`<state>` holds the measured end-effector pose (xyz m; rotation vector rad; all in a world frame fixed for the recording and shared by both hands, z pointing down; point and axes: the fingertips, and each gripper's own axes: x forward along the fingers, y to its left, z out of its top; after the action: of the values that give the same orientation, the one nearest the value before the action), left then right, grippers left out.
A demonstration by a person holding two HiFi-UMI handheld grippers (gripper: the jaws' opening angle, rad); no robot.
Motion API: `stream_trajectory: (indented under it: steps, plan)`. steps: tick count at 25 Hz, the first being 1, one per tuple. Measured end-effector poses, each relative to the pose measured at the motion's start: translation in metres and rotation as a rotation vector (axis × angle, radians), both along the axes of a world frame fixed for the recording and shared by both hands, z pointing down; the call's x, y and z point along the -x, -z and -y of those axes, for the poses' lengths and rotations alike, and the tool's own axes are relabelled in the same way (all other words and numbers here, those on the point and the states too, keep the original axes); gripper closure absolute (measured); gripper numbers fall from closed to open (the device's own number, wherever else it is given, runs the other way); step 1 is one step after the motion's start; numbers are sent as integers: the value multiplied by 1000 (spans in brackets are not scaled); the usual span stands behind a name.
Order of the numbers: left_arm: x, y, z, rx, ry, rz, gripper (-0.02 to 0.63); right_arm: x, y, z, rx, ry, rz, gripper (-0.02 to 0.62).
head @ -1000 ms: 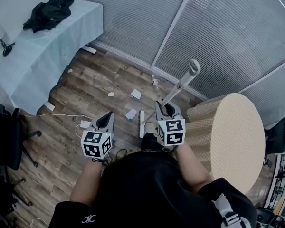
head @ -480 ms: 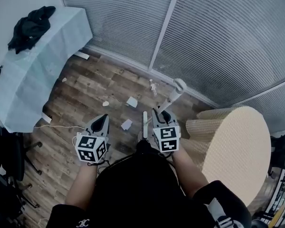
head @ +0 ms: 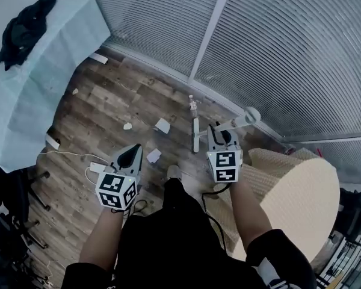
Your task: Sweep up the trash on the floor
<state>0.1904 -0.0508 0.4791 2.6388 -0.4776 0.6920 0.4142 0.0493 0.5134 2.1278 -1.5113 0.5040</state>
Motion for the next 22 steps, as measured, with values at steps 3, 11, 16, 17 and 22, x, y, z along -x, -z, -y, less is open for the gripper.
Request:
stream_trajectory:
  steps: [3,11,16,17,22]
  plan:
    - [-25,-12,7,24,15,9,611,-40,-13,18,7,20,-43,500]
    - [-45,-38,9,73,31,50,611,-108,-79,55,96,140,-133,500]
    - [-25,-59,6,96,53,120,611,-133,-123,76,147,171,-168,500]
    - [-21,-62,6,103,69,128,611,-135,-133,80,161,178,-172,500]
    - [-3,-83,2,151,130,161,611,-144,-176,100,225,188,-186,499]
